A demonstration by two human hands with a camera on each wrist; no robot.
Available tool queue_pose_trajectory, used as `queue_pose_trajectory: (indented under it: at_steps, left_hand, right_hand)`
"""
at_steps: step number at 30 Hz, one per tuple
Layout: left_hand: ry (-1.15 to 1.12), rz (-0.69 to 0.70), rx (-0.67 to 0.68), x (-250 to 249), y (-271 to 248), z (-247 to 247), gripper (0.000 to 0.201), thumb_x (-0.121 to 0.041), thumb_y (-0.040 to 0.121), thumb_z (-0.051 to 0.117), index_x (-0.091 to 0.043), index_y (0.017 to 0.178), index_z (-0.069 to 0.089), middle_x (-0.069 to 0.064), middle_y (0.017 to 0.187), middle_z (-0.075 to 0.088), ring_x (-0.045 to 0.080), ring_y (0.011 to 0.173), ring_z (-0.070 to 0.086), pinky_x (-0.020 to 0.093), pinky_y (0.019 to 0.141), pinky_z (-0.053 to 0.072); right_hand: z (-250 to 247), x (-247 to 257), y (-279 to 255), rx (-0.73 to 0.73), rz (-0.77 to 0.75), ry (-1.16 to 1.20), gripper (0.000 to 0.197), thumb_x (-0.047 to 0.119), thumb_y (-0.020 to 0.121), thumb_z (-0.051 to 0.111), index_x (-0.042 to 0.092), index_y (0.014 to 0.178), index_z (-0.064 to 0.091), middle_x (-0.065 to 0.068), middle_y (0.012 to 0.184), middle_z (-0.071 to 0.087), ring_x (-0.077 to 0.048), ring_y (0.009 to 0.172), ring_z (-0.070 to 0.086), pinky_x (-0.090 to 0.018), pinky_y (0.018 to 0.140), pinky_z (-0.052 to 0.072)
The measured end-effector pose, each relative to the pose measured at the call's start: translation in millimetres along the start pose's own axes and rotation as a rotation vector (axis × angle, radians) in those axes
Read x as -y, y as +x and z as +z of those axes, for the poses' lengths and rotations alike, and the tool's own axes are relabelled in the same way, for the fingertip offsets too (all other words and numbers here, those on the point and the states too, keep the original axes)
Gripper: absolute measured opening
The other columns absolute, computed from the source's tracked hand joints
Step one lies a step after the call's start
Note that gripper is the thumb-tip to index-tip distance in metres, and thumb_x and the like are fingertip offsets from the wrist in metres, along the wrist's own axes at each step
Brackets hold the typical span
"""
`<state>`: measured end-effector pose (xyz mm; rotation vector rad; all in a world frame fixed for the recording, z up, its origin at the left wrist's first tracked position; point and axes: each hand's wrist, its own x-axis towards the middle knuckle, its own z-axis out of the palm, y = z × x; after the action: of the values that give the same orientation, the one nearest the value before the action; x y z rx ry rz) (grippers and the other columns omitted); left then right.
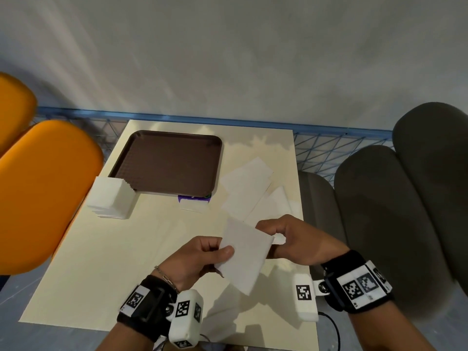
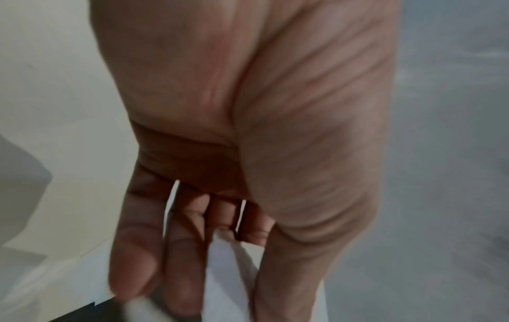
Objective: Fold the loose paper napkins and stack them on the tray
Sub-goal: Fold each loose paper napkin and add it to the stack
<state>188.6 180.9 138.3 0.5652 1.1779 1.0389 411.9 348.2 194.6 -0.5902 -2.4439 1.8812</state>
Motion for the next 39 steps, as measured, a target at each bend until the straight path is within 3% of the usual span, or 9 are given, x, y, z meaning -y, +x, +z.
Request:
queue_pose_trajectory:
  at_steps: [4, 7, 11, 17, 20, 22, 27, 33, 39]
  left_hand:
    - [-0.017, -0.039, 0.024, 0, 2, 12, 0.048, -0.036, 0.075, 0.084, -0.004, 0.111, 0.080, 0.016, 0.117, 0.076, 0.024, 0.104, 0.070, 0.033, 0.092, 0.056]
    - [-0.067, -0.057, 0.037, 0, 3, 16, 0.033, -0.028, 0.073, 0.085, -0.007, 0.098, 0.083, 0.012, 0.101, 0.078, 0.020, 0.090, 0.073, 0.030, 0.081, 0.058]
    - [-0.043, -0.012, -0.067, -6, 0, 19, 0.027, -0.015, 0.078, 0.091, 0.005, 0.093, 0.080, 0.020, 0.091, 0.076, 0.024, 0.073, 0.072, 0.030, 0.062, 0.058]
    - [0.252, 0.181, -0.284, -29, -4, 8, 0.021, -0.015, 0.072, 0.093, 0.000, 0.078, 0.080, 0.022, 0.087, 0.078, 0.035, 0.075, 0.072, 0.036, 0.064, 0.060]
    - [0.381, 0.271, -0.323, -41, -6, 13, 0.022, -0.020, 0.070, 0.096, -0.006, 0.074, 0.080, 0.013, 0.080, 0.078, 0.033, 0.070, 0.075, 0.038, 0.065, 0.061]
    - [0.411, 0.327, -0.346, -47, -5, 17, 0.024, -0.023, 0.070, 0.095, -0.005, 0.075, 0.080, 0.011, 0.078, 0.077, 0.031, 0.064, 0.074, 0.037, 0.061, 0.061]
    - [0.508, 0.386, -0.409, -57, -7, 17, 0.023, -0.031, 0.077, 0.091, -0.011, 0.077, 0.080, 0.003, 0.072, 0.076, 0.022, 0.059, 0.074, 0.037, 0.063, 0.061]
    - [0.466, 0.367, -0.422, -64, -15, 1, 0.011, -0.027, 0.084, 0.086, -0.016, 0.085, 0.082, -0.002, 0.078, 0.080, 0.021, 0.064, 0.077, 0.039, 0.069, 0.062]
    - [0.263, 0.387, -0.513, -79, -20, -24, 0.009, -0.021, 0.088, 0.082, -0.013, 0.092, 0.081, 0.007, 0.084, 0.079, 0.031, 0.066, 0.075, 0.046, 0.064, 0.064]
  right_hand:
    - [10, -1, 14, -0.023, -0.103, -0.073, 0.027, 0.006, 0.090, 0.083, 0.027, 0.106, 0.081, 0.013, 0.127, 0.069, -0.015, 0.122, 0.064, -0.031, 0.107, 0.049]
    - [12, 0, 20, -0.074, -0.185, -0.143, 0.022, 0.014, 0.093, 0.082, 0.032, 0.106, 0.081, 0.023, 0.143, 0.062, -0.012, 0.139, 0.053, -0.034, 0.115, 0.044]
    - [6, -4, 18, -0.155, -0.148, -0.201, 0.013, 0.014, 0.090, 0.084, 0.018, 0.102, 0.083, 0.028, 0.152, 0.054, -0.004, 0.146, 0.044, -0.040, 0.121, 0.040]
    - [-19, 6, -7, 0.018, 0.119, -0.077, 0.062, 0.038, 0.075, 0.096, 0.037, 0.131, 0.070, 0.017, 0.137, 0.067, -0.011, 0.126, 0.064, -0.039, 0.113, 0.050]
    - [-6, 3, 6, -0.243, 0.124, 0.050, 0.036, 0.046, 0.077, 0.091, 0.032, 0.109, 0.080, 0.003, 0.109, 0.079, -0.030, 0.100, 0.073, -0.054, 0.098, 0.058]
    - [5, -1, 17, -0.469, 0.084, 0.052, 0.019, 0.044, 0.082, 0.088, 0.030, 0.093, 0.082, 0.003, 0.093, 0.080, -0.030, 0.086, 0.074, -0.055, 0.087, 0.060]
    - [17, 6, 32, -0.677, 0.030, 0.175, 0.018, 0.046, 0.080, 0.086, 0.030, 0.088, 0.084, 0.001, 0.089, 0.080, -0.042, 0.089, 0.070, -0.056, 0.080, 0.058]
    - [28, 27, 50, -0.787, 0.045, 0.258, 0.023, 0.042, 0.074, 0.088, 0.023, 0.087, 0.084, 0.000, 0.087, 0.081, -0.019, 0.074, 0.068, -0.040, 0.076, 0.056]
    - [40, 52, 70, -0.813, 0.066, 0.285, 0.015, 0.030, 0.078, 0.091, 0.021, 0.088, 0.085, 0.001, 0.080, 0.080, -0.013, 0.068, 0.065, -0.037, 0.073, 0.056]
